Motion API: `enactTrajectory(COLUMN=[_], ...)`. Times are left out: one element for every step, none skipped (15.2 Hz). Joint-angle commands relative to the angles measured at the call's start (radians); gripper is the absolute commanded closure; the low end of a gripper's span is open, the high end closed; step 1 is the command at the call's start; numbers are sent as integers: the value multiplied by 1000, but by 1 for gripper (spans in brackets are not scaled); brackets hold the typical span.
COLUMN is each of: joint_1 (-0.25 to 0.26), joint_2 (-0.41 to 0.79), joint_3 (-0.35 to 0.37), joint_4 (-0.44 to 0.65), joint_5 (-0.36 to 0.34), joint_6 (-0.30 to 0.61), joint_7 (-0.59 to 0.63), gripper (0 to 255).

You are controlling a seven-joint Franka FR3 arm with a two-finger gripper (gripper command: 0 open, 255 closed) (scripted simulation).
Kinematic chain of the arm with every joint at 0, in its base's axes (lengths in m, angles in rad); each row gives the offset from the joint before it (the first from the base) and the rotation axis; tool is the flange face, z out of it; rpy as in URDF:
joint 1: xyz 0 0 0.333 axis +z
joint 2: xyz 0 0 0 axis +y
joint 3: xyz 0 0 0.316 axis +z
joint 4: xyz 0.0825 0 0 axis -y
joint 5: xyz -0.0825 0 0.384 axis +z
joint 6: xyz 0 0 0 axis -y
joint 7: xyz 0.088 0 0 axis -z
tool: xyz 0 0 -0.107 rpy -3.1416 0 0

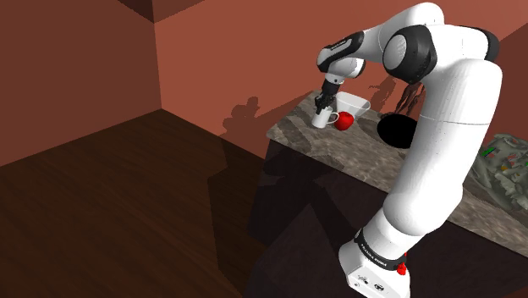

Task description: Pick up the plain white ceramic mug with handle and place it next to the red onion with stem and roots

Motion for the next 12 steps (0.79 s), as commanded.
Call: enactTrajectory(joint_1=[1,2,3,4,4,5,6,6,7,7,8,8], joint_2=[-10,-15,-20,-25,-30,-35,-39,-43,-47,-51,-54,-58], joint_3=[-4,-5,-7,-8,-10,-11,-12,-13,-14,-15,-16,-17], joint_4=[15,22,29,37,45,52,61,69,78,87,96,106], joint_5=[-8,-12,-16,-20,-23,-27,-30,-34,-37,-40,-42,-45], joint_6=[-24,-35,-47,-58,-70,-82,-94,-106,-118,-130,-142,-154], joint_7=[4,7,10,13,15,18,20,23,25,27,29,31], gripper=[255,255,255,255,255,255,255,255,255,255,255,255])
